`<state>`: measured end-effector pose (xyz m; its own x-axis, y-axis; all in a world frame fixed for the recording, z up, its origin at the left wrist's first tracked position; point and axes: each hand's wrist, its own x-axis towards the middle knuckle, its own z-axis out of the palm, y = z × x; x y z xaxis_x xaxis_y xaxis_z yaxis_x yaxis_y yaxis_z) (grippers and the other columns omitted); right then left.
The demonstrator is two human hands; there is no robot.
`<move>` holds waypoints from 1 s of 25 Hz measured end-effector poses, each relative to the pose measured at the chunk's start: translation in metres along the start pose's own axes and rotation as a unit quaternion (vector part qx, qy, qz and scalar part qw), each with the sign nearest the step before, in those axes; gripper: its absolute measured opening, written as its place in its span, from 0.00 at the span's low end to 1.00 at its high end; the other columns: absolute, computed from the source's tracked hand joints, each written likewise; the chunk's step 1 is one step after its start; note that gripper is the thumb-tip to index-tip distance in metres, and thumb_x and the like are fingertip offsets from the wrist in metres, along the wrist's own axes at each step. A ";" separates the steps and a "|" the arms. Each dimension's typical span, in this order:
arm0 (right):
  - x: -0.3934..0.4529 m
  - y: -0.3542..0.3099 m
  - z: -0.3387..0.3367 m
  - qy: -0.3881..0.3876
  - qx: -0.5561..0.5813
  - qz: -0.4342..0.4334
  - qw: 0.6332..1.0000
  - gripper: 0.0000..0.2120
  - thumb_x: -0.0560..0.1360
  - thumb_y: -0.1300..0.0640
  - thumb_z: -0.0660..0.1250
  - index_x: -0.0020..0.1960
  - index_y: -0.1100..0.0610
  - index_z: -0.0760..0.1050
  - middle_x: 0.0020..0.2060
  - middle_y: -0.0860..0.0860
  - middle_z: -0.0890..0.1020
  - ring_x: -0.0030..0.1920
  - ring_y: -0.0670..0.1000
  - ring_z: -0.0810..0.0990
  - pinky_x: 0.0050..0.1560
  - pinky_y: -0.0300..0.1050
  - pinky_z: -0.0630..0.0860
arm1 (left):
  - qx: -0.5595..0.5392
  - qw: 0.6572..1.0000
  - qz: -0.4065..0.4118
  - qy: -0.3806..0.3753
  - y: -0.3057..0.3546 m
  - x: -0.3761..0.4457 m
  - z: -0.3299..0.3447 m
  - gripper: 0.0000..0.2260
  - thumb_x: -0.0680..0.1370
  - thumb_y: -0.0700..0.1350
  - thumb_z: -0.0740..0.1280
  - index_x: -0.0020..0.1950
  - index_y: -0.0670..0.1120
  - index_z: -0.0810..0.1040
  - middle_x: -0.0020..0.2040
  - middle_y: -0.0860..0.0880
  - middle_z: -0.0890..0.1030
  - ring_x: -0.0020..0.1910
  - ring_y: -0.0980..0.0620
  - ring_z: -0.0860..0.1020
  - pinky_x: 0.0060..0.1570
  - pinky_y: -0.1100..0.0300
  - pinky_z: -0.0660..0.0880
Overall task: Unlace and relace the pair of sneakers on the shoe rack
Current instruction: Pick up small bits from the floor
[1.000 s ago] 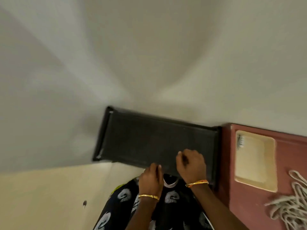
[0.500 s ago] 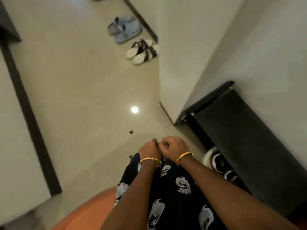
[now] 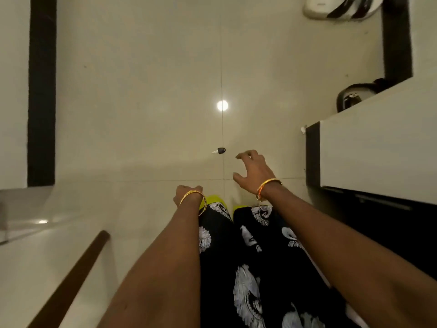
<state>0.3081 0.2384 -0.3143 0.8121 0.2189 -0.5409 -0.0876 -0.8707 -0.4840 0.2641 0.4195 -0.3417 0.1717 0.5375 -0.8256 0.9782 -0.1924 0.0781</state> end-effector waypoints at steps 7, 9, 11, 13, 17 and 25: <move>0.137 0.036 0.090 -0.045 -0.067 -0.080 0.993 0.17 0.75 0.64 0.61 0.63 0.58 0.71 0.65 0.54 0.69 0.61 0.56 0.70 0.50 0.47 0.74 | 0.012 1.000 -0.017 0.017 -0.009 0.094 0.070 0.30 0.73 0.51 0.72 0.68 0.41 0.64 0.66 0.38 0.67 0.64 0.37 0.70 0.61 0.49 0.68; 0.147 0.037 0.107 -0.001 -0.109 -0.090 0.990 0.14 0.76 0.63 0.61 0.62 0.59 0.71 0.63 0.55 0.69 0.61 0.56 0.68 0.47 0.48 0.74 | 0.014 0.997 0.022 0.076 -0.013 0.098 0.080 0.26 0.74 0.47 0.71 0.66 0.39 0.65 0.65 0.38 0.66 0.60 0.37 0.72 0.58 0.50 0.69; 0.149 0.038 0.118 0.029 -0.098 -0.081 0.991 0.11 0.77 0.64 0.60 0.59 0.61 0.72 0.59 0.57 0.70 0.57 0.57 0.69 0.46 0.49 0.75 | -0.011 0.993 0.061 0.105 -0.019 0.099 0.090 0.14 0.75 0.40 0.69 0.56 0.39 0.70 0.61 0.38 0.70 0.55 0.39 0.75 0.52 0.54 0.71; 0.144 0.038 0.119 0.012 -0.037 -0.039 0.998 0.09 0.76 0.63 0.62 0.56 0.63 0.72 0.55 0.58 0.71 0.53 0.57 0.71 0.46 0.47 0.74 | -0.026 0.992 0.064 0.106 -0.023 0.093 0.090 0.06 0.73 0.36 0.67 0.49 0.41 0.74 0.57 0.39 0.75 0.52 0.41 0.76 0.49 0.57 0.72; 0.110 0.032 0.099 -0.033 0.176 0.105 0.978 0.04 0.71 0.64 0.67 0.44 0.59 0.73 0.41 0.54 0.75 0.41 0.52 0.74 0.38 0.39 0.71 | -0.042 0.994 0.060 0.080 -0.015 0.062 0.073 0.06 0.74 0.38 0.64 0.49 0.39 0.78 0.49 0.43 0.80 0.51 0.45 0.77 0.46 0.61 0.69; -0.030 -0.025 -0.015 -0.084 0.521 0.273 0.804 0.07 0.76 0.67 0.63 0.49 0.57 0.76 0.37 0.52 0.82 0.35 0.48 0.79 0.38 0.41 0.76 | -0.100 0.987 0.084 -0.091 0.023 -0.077 0.002 0.11 0.73 0.36 0.59 0.33 0.41 0.76 0.30 0.42 0.77 0.29 0.45 0.76 0.35 0.57 0.76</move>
<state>0.2952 0.2471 -0.2754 0.4072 0.0616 -0.9113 -0.9116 -0.0336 -0.4096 0.2734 0.3717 -0.2779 0.3265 0.3520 -0.8772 0.9446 -0.0897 0.3157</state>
